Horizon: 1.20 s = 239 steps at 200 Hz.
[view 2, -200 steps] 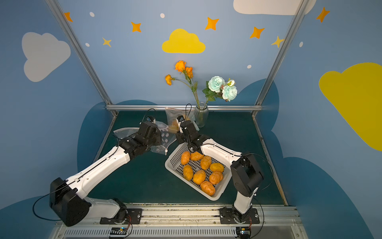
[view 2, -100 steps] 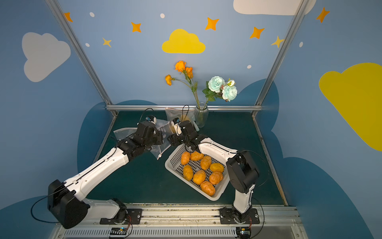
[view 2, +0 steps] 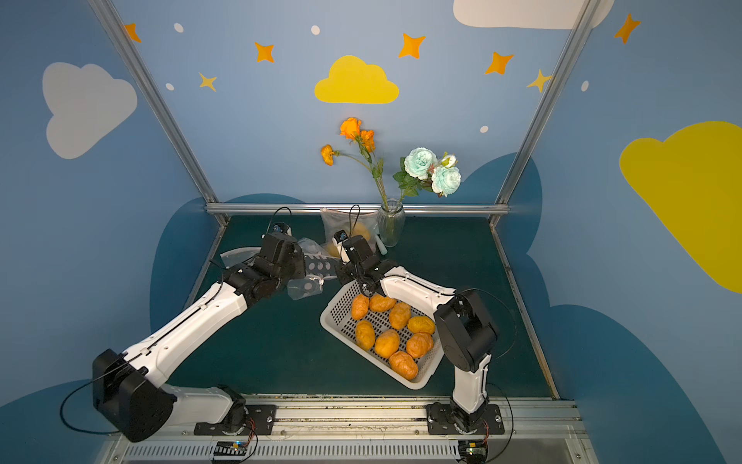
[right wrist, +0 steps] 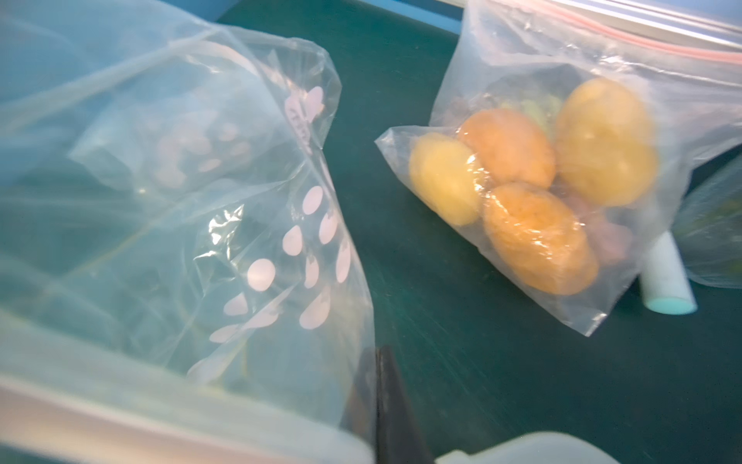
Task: Put the potatoes into a zipper bag and zip it
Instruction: Open the zipper of the food storage bag.
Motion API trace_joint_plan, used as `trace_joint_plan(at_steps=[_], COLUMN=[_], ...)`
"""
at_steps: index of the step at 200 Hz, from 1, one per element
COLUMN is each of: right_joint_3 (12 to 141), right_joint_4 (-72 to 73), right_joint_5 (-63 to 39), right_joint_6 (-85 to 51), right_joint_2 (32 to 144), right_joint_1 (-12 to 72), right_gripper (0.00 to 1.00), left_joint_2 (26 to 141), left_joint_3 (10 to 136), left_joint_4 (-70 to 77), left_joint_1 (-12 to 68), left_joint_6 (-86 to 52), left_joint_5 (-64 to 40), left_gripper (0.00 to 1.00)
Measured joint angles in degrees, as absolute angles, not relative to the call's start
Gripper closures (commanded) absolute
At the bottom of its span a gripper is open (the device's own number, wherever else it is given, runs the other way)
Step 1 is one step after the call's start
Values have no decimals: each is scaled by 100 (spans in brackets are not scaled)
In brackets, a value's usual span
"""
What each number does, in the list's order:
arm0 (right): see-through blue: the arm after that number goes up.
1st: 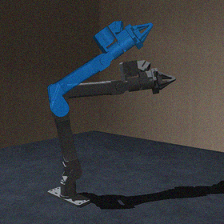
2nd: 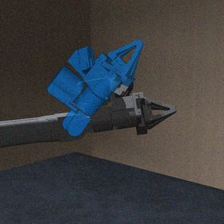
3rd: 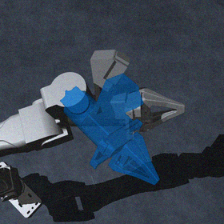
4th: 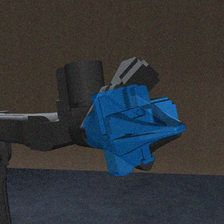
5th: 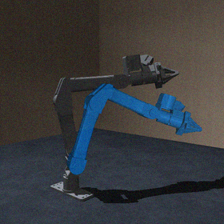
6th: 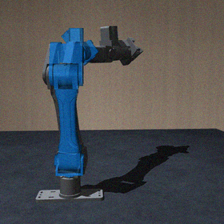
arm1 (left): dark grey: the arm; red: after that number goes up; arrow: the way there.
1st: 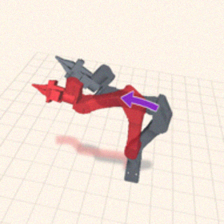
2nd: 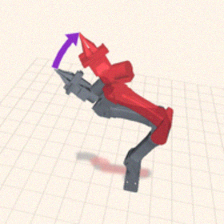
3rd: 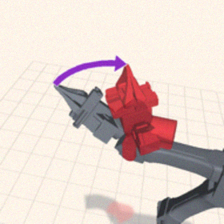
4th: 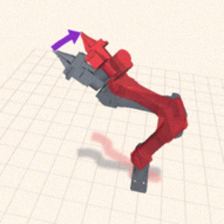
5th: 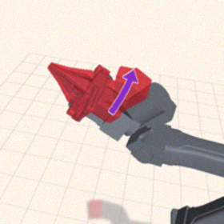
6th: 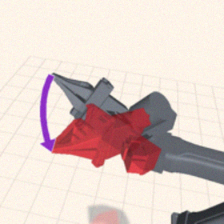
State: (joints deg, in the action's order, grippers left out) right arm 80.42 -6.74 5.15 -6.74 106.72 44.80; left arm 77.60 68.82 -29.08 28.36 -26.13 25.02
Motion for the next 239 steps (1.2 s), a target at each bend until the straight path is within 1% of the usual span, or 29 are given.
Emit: trace_joint_plan(at_steps=[38, 52, 66, 94, 108, 118, 140, 156, 184, 239], right_joint_3=[8272, 8274, 8278, 8283, 8283, 8285, 8324, 8340, 8333, 8442], right_joint_4=[-943, -1009, -1092, -1210, -1282, -1319, -1409, -1389, -1140, -1007], right_joint_5=[871, 932, 937, 873, 792, 696, 423, 193, -211, -438], right_joint_6=[-399, -307, -246, -235, -222, -235, -307, -364, -517, -928], right_joint_2=[10809, 10809, 10809, 10809, 10809, 10809, 10807, 10798, 10735, 10366], right_joint_1=[4501, 4523, 4539, 4541, 4536, 4528, 4515, 4510, 4499, 4482], right_gripper=[96, 94, 88, 69, 54, 45, 36, 26, 19, 17], left_joint_2=[7887, 7950, 7999, 8221, 8447, 8617, 8989, 9251, 9605, 9848], left_joint_3=[7050, 7120, 7172, 7494, 7832, 8084, 8530, 8748, 8853, 8860], left_joint_4=[-3024, -3061, -3105, -3457, -3785, -4016, -4477, -4727, -4960, -5242], left_joint_1=[2834, 2832, 2821, 2805, 2821, 2860, 3030, 3186, 3343, 3336], left_joint_6=[-2563, -2552, -2569, -2676, -2794, -2880, -2943, -2967, -2882, -2827], left_joint_5=[2379, 2370, 2375, 2412, 2534, 2644, 2989, 3262, 3507, 3688], left_gripper=[97, 96, 95, 96, 96, 96, 96, 96, 96, 96])
